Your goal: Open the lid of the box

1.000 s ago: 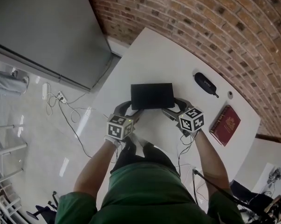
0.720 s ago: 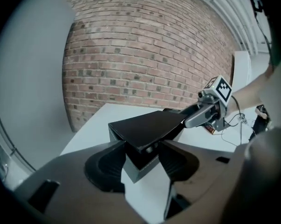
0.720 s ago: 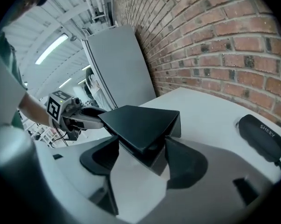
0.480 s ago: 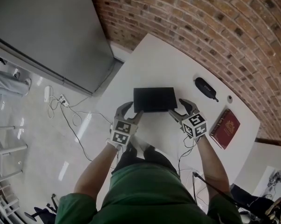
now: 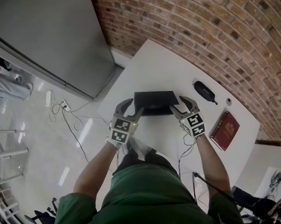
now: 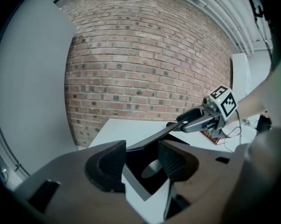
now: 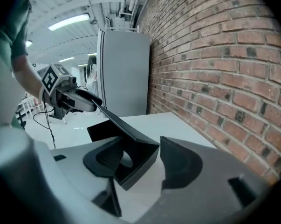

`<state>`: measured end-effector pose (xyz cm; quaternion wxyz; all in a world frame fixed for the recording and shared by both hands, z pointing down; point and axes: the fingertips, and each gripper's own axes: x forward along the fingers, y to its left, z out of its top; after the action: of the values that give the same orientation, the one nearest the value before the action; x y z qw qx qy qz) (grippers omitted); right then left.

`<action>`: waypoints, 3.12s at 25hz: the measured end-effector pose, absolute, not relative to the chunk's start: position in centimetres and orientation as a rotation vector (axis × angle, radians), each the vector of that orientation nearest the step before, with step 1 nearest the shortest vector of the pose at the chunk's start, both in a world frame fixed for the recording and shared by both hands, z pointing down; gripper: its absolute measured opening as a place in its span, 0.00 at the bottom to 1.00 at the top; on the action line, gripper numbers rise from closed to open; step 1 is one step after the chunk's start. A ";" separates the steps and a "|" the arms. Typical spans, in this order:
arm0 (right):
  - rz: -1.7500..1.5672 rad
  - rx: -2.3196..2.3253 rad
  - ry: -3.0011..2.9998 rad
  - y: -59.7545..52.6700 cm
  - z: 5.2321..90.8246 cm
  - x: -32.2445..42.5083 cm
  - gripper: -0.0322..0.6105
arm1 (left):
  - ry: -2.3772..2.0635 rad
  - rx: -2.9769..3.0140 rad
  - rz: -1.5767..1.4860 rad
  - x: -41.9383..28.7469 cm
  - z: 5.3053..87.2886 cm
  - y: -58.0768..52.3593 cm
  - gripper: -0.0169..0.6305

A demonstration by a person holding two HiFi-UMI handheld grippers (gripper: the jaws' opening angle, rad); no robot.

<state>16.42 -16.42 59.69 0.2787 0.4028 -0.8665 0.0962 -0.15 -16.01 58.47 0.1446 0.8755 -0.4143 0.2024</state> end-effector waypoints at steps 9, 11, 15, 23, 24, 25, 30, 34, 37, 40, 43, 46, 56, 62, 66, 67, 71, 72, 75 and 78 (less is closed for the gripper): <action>0.358 1.162 -2.418 -19.3 58.8 15.9 0.33 | -1.214 2.514 0.491 -0.3 56.6 -18.2 0.33; 0.420 1.200 -2.442 -19.9 58.5 15.9 0.30 | -1.223 2.514 0.481 -0.4 56.2 -18.7 0.33; 0.484 1.263 -2.452 -21.3 58.2 16.1 0.28 | -1.223 2.515 0.499 -0.8 56.4 -18.8 0.33; 0.570 1.329 -2.439 -24.1 58.2 16.8 0.20 | -1.255 2.407 0.496 -4.0 57.8 -17.5 0.33; 0.582 1.337 -2.437 -24.4 58.3 16.8 0.20 | -1.252 2.392 0.501 -4.4 57.8 -17.3 0.33; 0.594 1.346 -2.435 -24.6 58.4 16.9 0.19 | -1.254 2.379 0.503 -4.8 57.9 -17.1 0.32; 0.653 1.379 -2.417 -26.0 58.9 17.0 0.17 | -1.296 2.336 0.501 -6.9 58.7 -16.7 0.32; 0.694 1.370 -2.409 -26.9 59.5 16.9 0.17 | -1.318 2.311 0.498 -8.1 59.2 -16.3 0.32; 0.704 1.349 -2.400 -27.4 60.0 16.9 0.17 | -1.330 2.294 0.501 -9.0 59.6 -16.0 0.32; 0.712 1.338 -2.392 -27.9 60.5 16.9 0.18 | -1.348 2.267 0.518 -10.0 60.5 -15.7 0.32; 0.739 1.347 -2.383 -28.5 61.0 16.9 0.18 | -1.344 2.242 0.528 -10.5 60.7 -15.4 0.32; 0.780 1.366 -2.375 -28.8 61.5 16.9 0.18 | -1.371 2.243 0.512 -11.2 60.8 -15.5 0.32; 0.794 1.358 -2.335 -29.4 62.9 16.9 0.18 | -1.373 2.226 0.530 -11.8 62.0 -15.5 0.32; 0.812 1.348 -2.296 -29.7 64.0 16.9 0.19 | -1.343 2.207 0.524 -11.4 62.0 -15.2 0.32; 0.813 1.333 -2.257 -29.7 64.9 17.0 0.18 | -1.373 2.212 0.526 -11.9 62.1 -15.5 0.32; 0.800 1.316 -2.242 -29.5 65.2 16.9 0.18 | -1.374 2.211 0.526 -12.0 62.1 -15.5 0.32; 0.718 1.231 -2.196 -28.5 66.4 16.4 0.13 | -1.360 2.204 0.519 -11.8 62.0 -15.3 0.32; 0.702 1.227 -2.192 -28.3 66.5 16.5 0.14 | -1.358 2.204 0.516 -11.7 61.9 -15.3 0.32; 0.680 1.248 -2.197 -28.1 65.8 16.9 0.14 | -1.364 2.211 0.517 -11.7 61.8 -15.5 0.32; 0.652 1.282 -2.210 -28.3 64.6 17.6 0.14 | -1.353 2.226 0.508 -11.2 61.3 -15.9 0.32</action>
<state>17.57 -28.29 64.62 0.2499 0.4707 -0.8115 0.2396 -11.19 -15.86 61.31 0.2415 0.8139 -0.4947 0.1857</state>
